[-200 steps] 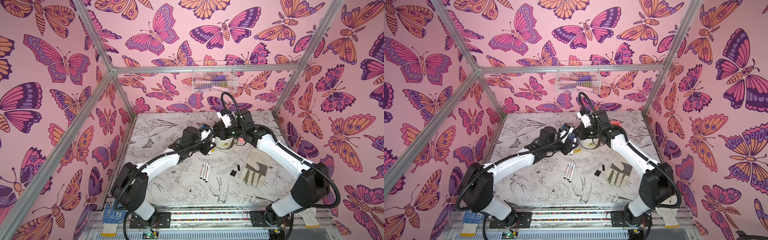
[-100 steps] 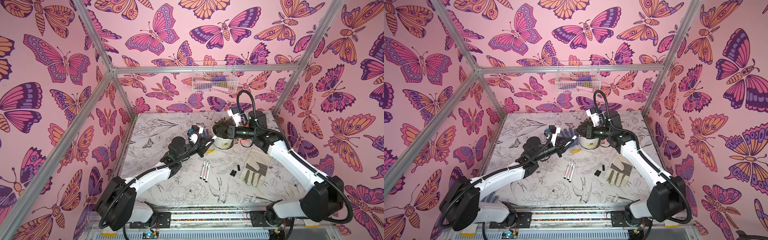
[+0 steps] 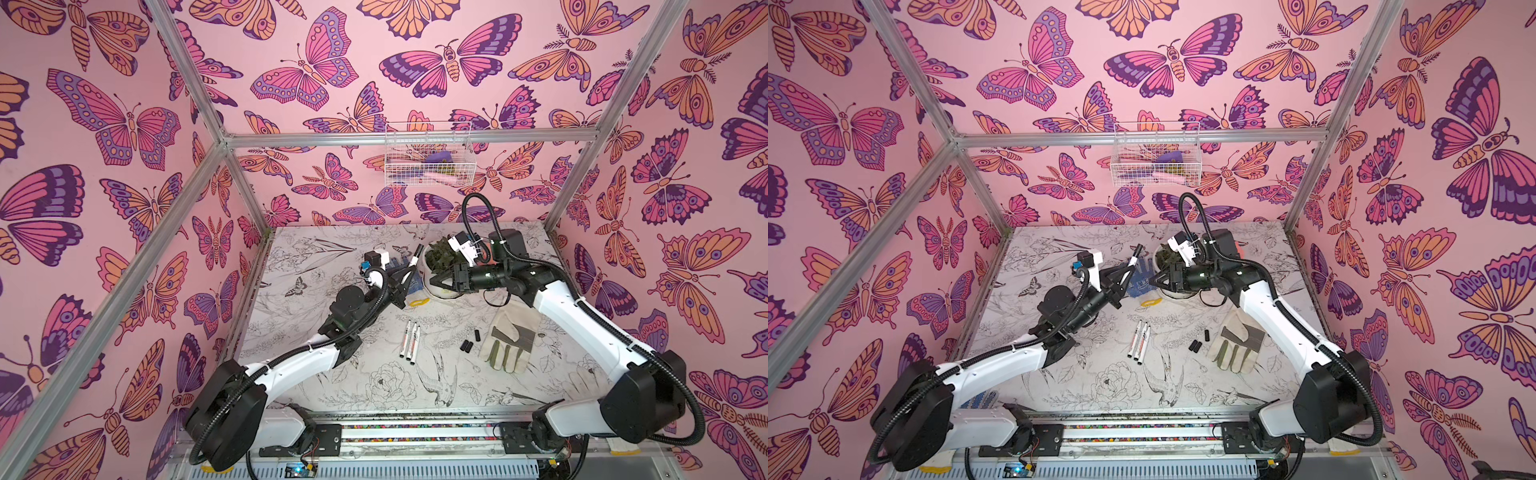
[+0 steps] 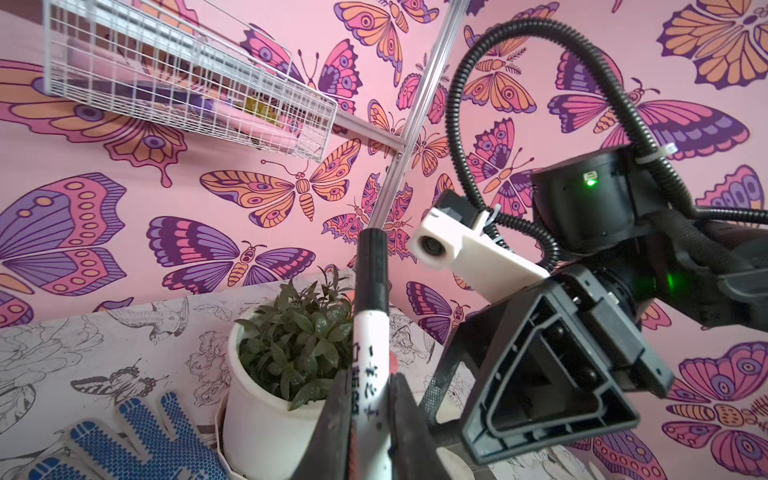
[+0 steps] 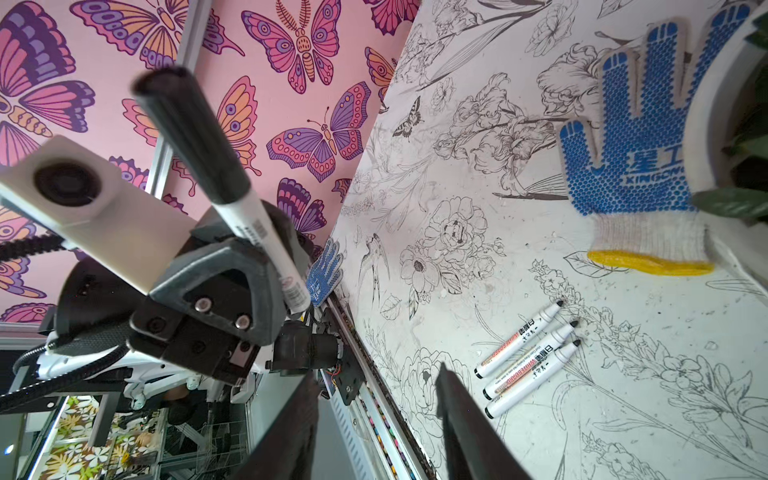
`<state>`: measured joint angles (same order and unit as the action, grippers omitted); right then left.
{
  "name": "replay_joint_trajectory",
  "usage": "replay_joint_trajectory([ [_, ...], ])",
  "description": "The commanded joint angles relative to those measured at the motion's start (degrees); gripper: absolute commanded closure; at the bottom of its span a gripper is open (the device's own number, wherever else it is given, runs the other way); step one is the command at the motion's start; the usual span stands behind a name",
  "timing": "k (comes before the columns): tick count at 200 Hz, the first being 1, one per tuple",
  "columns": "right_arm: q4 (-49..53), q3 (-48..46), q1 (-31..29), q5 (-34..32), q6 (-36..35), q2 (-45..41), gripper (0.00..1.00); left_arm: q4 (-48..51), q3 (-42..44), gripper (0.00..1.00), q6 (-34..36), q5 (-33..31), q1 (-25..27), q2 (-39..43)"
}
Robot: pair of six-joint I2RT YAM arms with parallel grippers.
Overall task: Insert the pens into the pen caps
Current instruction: 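Lower the capped marker onto the table and open the left gripper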
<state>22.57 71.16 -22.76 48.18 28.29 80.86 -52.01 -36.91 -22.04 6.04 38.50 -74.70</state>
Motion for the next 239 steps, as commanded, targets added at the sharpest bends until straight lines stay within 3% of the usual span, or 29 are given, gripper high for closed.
replay_joint_trajectory([
  [1, -0.49, 2.23, 0.59, -2.87, -0.18, -2.77, 0.52, -2.65, 3.70, 1.00, -2.64, -6.14, -0.43, 0.91],
  [48, 1.43, 1.24, 1.01, -5.99, -1.53, -3.68, 0.53, 14.25, 8.05, 1.00, -6.22, -19.97, -4.48, 5.26],
  [67, 1.26, 0.31, 1.01, -6.47, -1.33, -4.08, 0.53, 23.28, 7.40, 1.00, -8.81, -19.70, -7.74, 2.62],
  [91, 2.29, 0.30, 0.97, -7.83, -1.92, -4.26, 0.54, 31.35, 4.81, 1.00, -13.07, -13.74, -12.87, -5.30],
  [106, 2.66, 0.47, 0.96, -8.06, -2.33, -4.39, 0.54, 31.87, 2.86, 1.00, -12.26, -9.53, -15.04, -10.30],
  [157, 4.22, 0.56, 0.96, -9.04, -3.22, -4.79, 0.55, 31.74, -3.81, 1.00, -6.33, -5.00, -17.67, -23.01],
  [180, 5.80, 0.58, 0.96, -10.96, -4.37, -5.34, 0.56, 32.95, -5.46, 0.80, -6.48, -0.26, -19.78, -26.30],
  [184, 6.00, 0.65, 0.97, -11.00, -4.61, -5.41, 0.56, 33.33, -5.80, 0.68, -6.44, 0.54, -20.02, -26.67],
  [193, 6.48, 0.56, 0.96, -11.01, -5.04, -5.69, 0.57, 34.66, -6.52, 0.60, -6.52, 1.87, -20.53, -27.22],
  [212, 6.52, 0.39, 0.90, -13.07, -5.03, -5.87, 0.57, 37.73, -8.37, 0.49, -5.95, 3.85, -21.36, -28.03],
  [239, 6.38, 0.26, 0.89, -13.46, -4.92, -5.32, 0.58, 39.49, -9.65, 0.48, -5.52, 5.74, -21.76, -27.86],
])
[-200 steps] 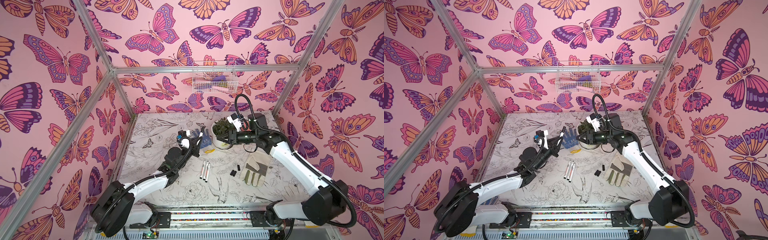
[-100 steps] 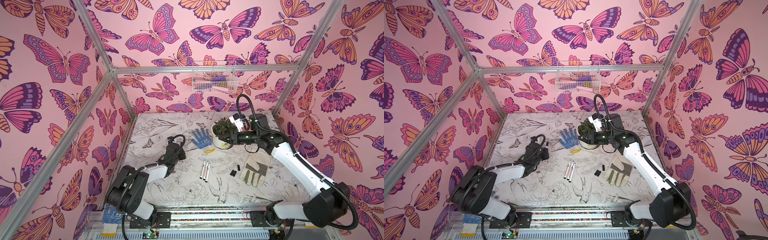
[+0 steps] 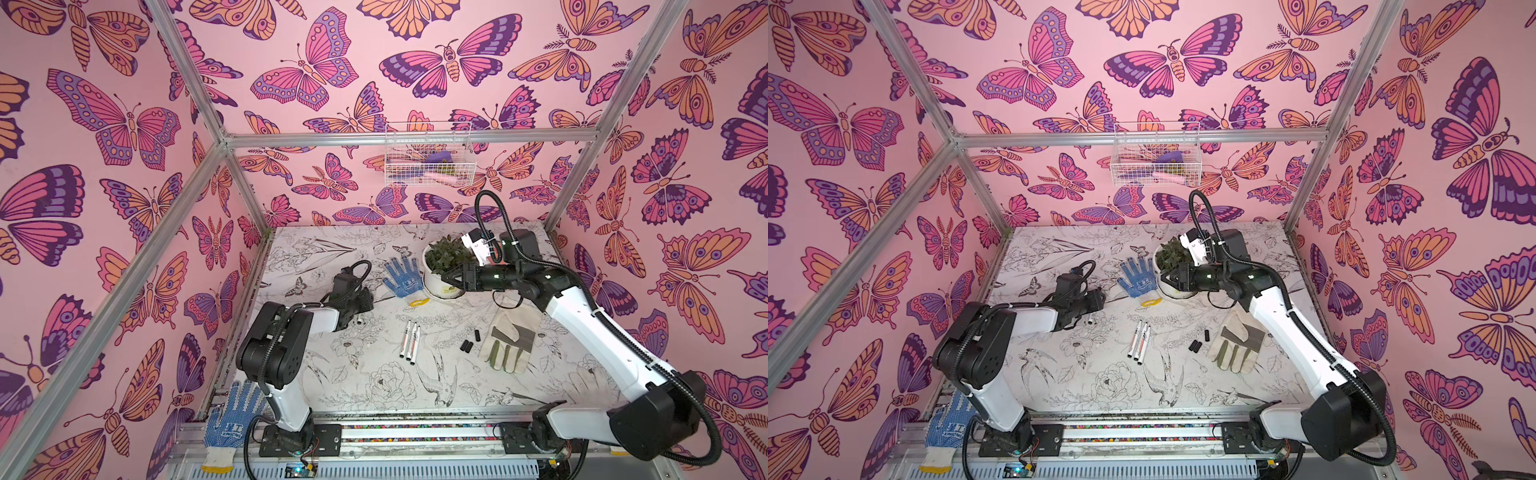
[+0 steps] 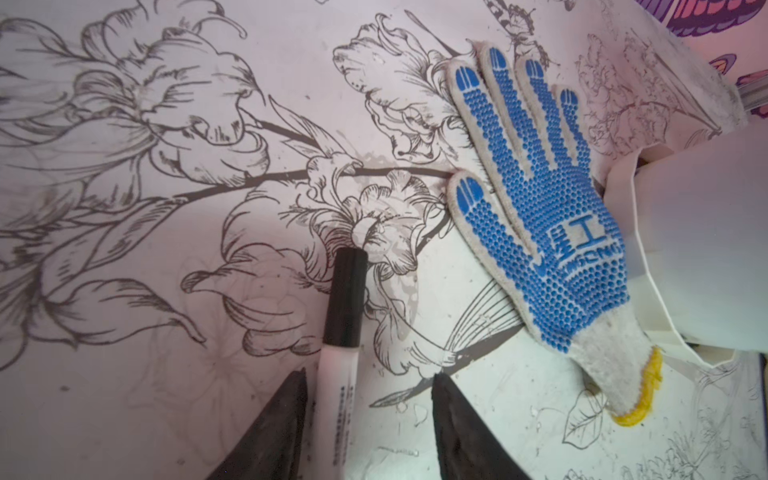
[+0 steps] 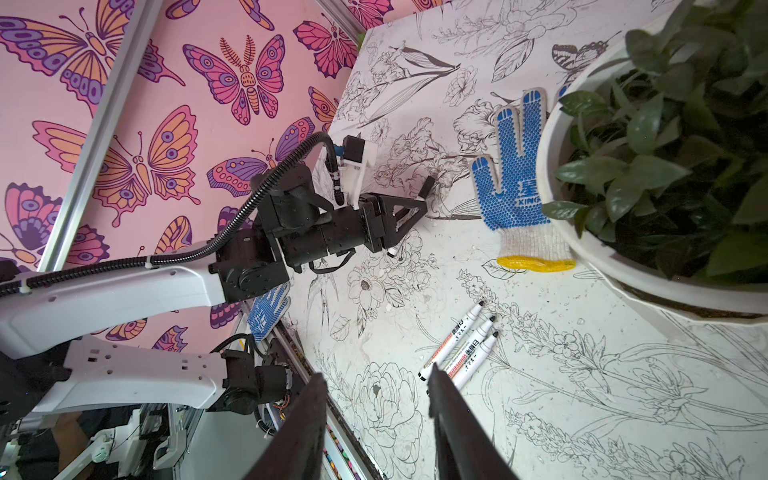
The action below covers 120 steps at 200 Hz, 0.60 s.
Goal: Insert the pens into the pen caps
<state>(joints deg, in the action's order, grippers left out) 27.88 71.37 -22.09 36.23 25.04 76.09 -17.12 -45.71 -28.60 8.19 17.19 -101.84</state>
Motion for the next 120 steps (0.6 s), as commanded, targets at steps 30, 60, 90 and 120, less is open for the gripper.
replay_joint_trajectory([
  [30, 0.95, -0.18, 0.29, -2.07, -1.92, -0.68, 0.58, 5.64, -0.79, 0.45, 2.67, 3.95, -0.39, 3.05],
  [60, 1.20, -0.44, 0.29, -2.65, -2.66, -0.69, 0.58, 6.92, 2.07, 0.40, 3.82, -0.08, 0.27, 11.33],
  [90, 1.28, -0.62, 0.25, -2.82, -3.04, -0.38, 0.58, 13.62, 3.34, 0.38, 6.85, -3.60, 5.14, 19.75],
  [120, 0.80, -0.47, 0.29, -2.80, -3.06, 0.52, 0.60, 21.47, 2.40, 0.38, 10.63, -3.61, 14.98, 20.78],
])
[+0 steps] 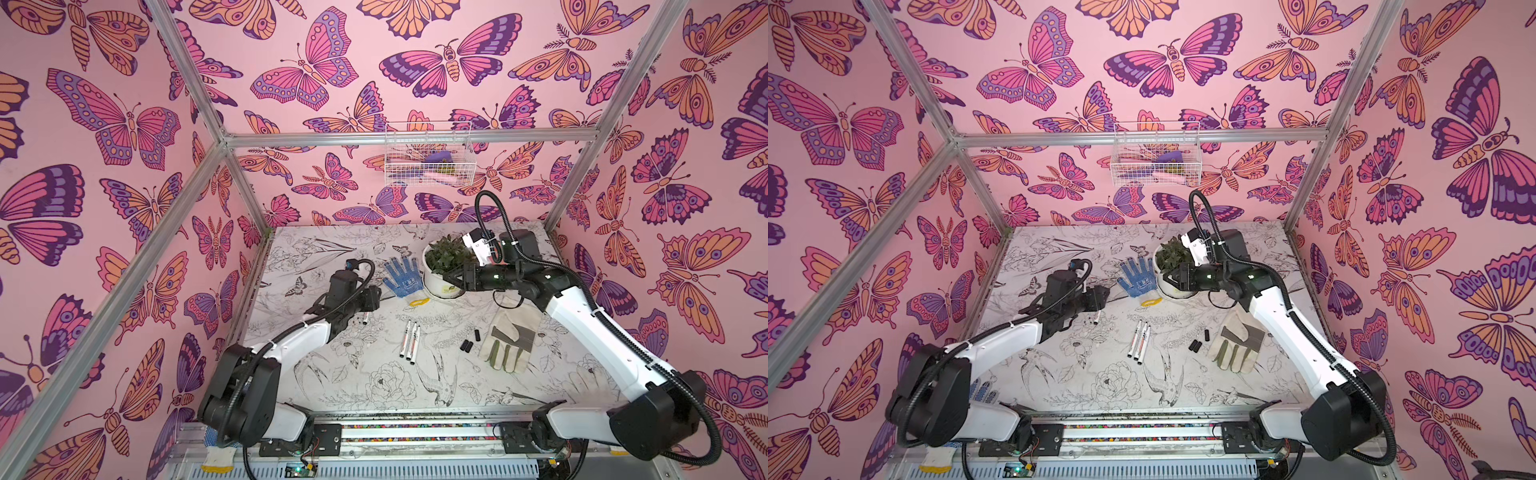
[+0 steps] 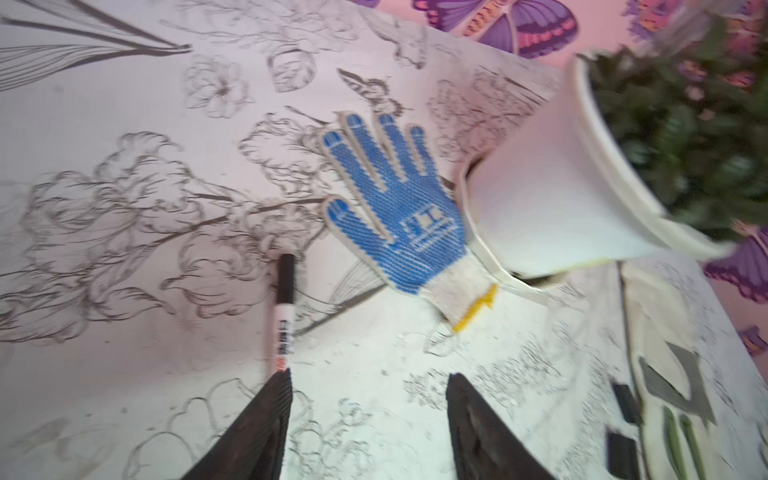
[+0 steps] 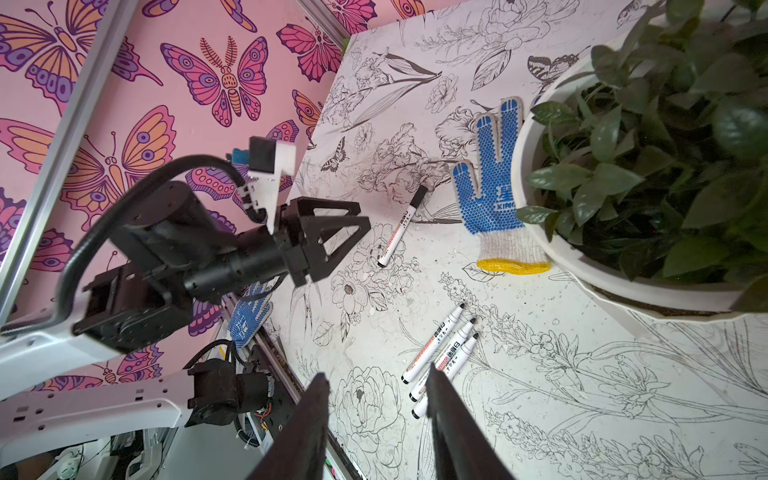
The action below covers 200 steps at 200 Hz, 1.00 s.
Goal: Insert the pens into the pen caps
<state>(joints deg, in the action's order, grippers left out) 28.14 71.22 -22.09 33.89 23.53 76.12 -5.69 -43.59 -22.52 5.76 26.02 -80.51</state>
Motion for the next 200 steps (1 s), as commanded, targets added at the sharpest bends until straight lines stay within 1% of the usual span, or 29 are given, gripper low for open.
replay_joint_trajectory([
  [1, 0.57, -0.30, 0.29, -0.47, -1.56, 0.51, 0.60, 10.24, 0.18, 0.38, 4.66, -1.18, 6.50, -0.67],
  [29, 1.52, 0.65, 0.28, -0.40, -2.15, 1.40, 0.62, 13.26, -0.57, 0.38, 6.39, -1.01, 14.06, -3.66],
  [57, 2.59, 1.17, 0.22, -0.40, -2.96, 1.41, 0.62, 13.72, -0.65, 0.40, 7.45, -3.02, 18.10, -7.21],
  [81, 3.08, 1.24, 0.29, -0.44, -3.35, 1.23, 0.62, 13.66, -1.11, 0.43, 7.13, -3.55, 18.89, -9.57],
  [118, 3.42, 1.37, 0.28, -0.40, -3.58, 1.05, 0.63, 13.52, -2.31, 0.49, 7.14, -6.03, 19.06, -12.04],
  [134, 3.63, 1.46, 0.25, -0.32, -3.76, 0.97, 0.63, 13.60, -3.03, 0.50, 7.78, -5.58, 19.11, -12.87],
  [156, 3.68, 1.38, 0.26, -0.41, -3.84, 0.92, 0.63, 13.85, -3.72, 0.50, 8.23, -6.56, 19.57, -14.21],
  [180, 3.70, 0.95, 0.29, -0.69, -3.67, 0.63, 0.63, 15.64, -3.96, 0.51, 8.50, -10.35, 20.59, -14.94],
  [200, 3.24, 0.37, 0.29, -1.01, -3.48, 0.10, 0.63, 19.01, -4.45, 0.58, 7.21, -15.82, 21.00, -15.36],
])
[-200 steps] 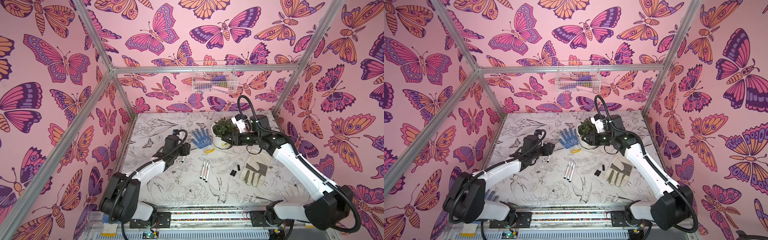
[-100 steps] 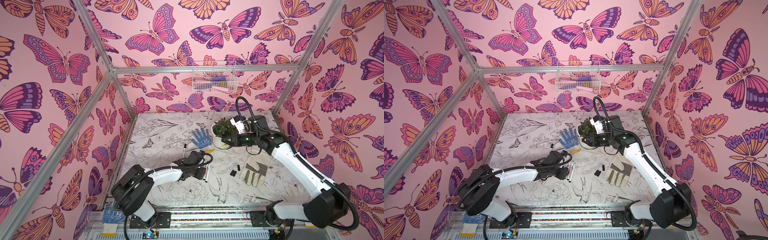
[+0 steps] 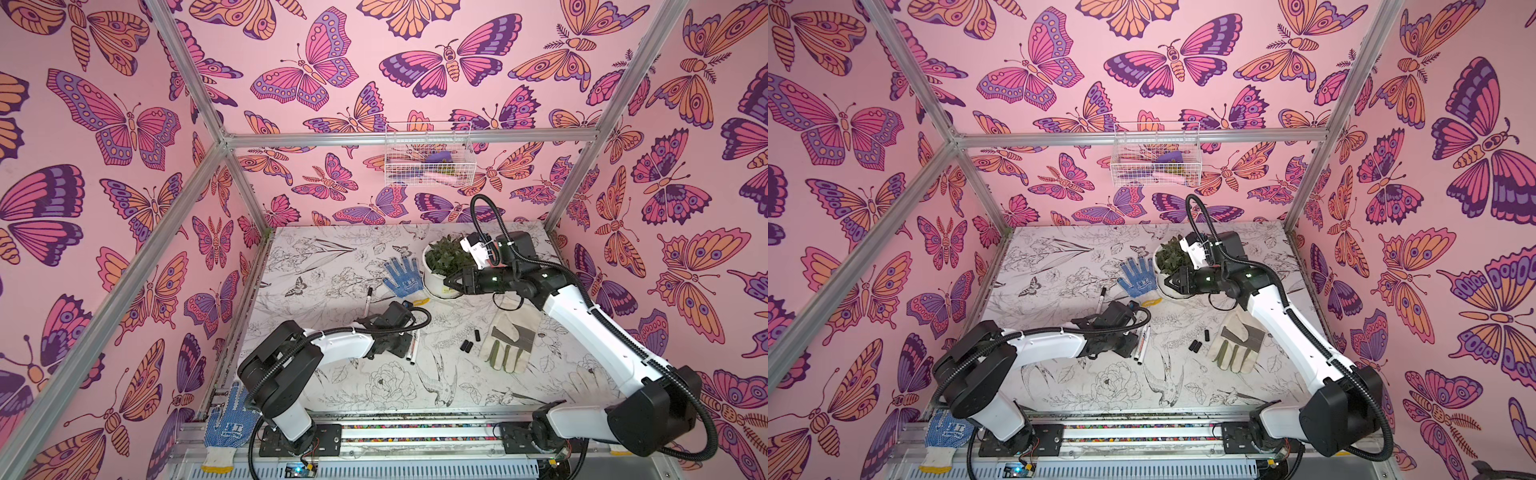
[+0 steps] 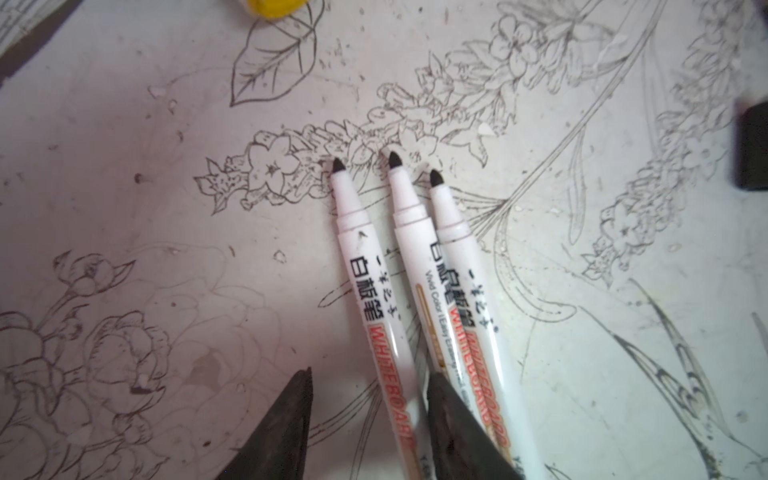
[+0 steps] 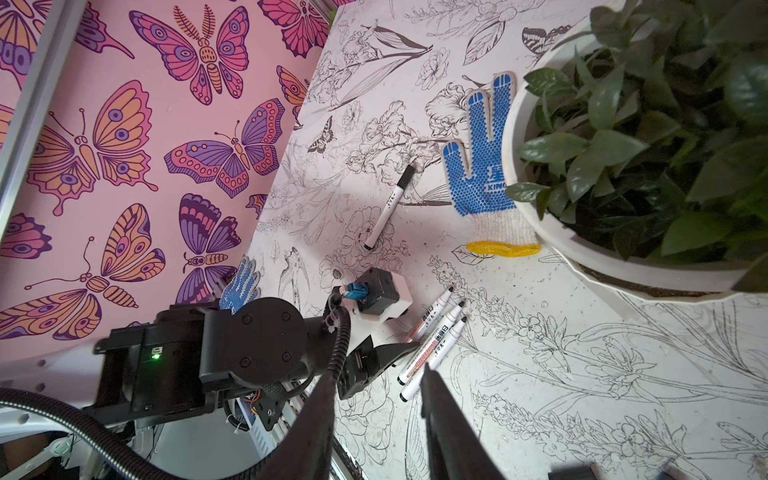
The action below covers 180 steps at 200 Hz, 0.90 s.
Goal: Insert the pens into the pen caps
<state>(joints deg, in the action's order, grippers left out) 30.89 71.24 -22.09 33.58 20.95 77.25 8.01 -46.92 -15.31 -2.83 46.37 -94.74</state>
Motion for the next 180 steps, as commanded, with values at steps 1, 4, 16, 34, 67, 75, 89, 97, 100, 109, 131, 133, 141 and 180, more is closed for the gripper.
replay_joint_trajectory([
  [1, 0.44, 0.33, 0.29, -0.71, -0.90, -1.09, 0.63, 5.50, -1.15, 0.59, -0.08, -7.47, 0.65, -1.19],
  [4, 0.42, 0.30, 0.29, -0.79, -0.86, -1.10, 0.63, 5.92, -1.20, 0.60, -0.26, -8.02, 0.70, -1.32],
  [16, 0.10, 0.00, 0.29, -0.96, -0.65, -1.31, 0.63, 7.22, -1.46, 0.64, -0.72, -9.25, 0.77, -1.60],
  [34, -0.53, -0.44, 0.29, -1.38, -0.26, -1.33, 0.63, 7.55, -1.51, 0.69, -1.10, -7.84, 0.76, -1.60],
  [67, -1.19, -1.26, 0.29, -2.41, 0.36, -1.39, 0.63, 4.81, -2.28, 0.94, -0.94, -0.21, -0.51, -0.62],
  [75, -1.15, -1.40, 0.27, -2.73, 0.49, -1.49, 0.63, 3.68, -2.38, 0.99, -0.95, 2.90, -1.51, -0.05],
  [89, -1.25, -1.63, 0.22, -2.69, 0.56, -1.66, 0.63, 1.40, -2.61, 1.00, -1.81, 6.64, -3.42, 2.02],
  [97, -1.08, -1.68, 0.22, -2.58, 0.50, -1.66, 0.63, -0.77, -2.31, 1.00, -2.22, 8.94, -4.59, 3.84],
  [100, -1.03, -1.78, 0.20, -2.52, 0.50, -1.67, 0.63, -1.70, -2.11, 1.00, -2.50, 9.65, -5.06, 4.62],
  [109, -1.05, -2.04, 0.09, -1.97, 0.34, -1.58, 0.63, -4.80, -1.39, 1.00, -3.07, 11.38, -6.05, 7.20],
  [131, -2.73, -2.97, -0.45, -0.53, 1.11, -1.27, 0.63, -15.48, 1.60, 1.00, -3.24, 13.56, -6.42, 13.65],
  [133, -3.02, -3.09, -0.53, -0.42, 1.29, -1.28, 0.63, -16.42, 1.81, 1.00, -3.30, 13.69, -6.43, 14.15],
  [141, -4.30, -3.51, -0.92, 0.08, 2.09, -1.10, 0.63, -19.73, 2.51, 1.00, -3.56, 13.96, -6.33, 15.76],
  [180, -10.77, -3.66, -3.54, 2.36, 5.20, 0.75, 0.62, -24.17, 2.05, 1.00, -3.28, 13.80, -5.42, 17.92],
])
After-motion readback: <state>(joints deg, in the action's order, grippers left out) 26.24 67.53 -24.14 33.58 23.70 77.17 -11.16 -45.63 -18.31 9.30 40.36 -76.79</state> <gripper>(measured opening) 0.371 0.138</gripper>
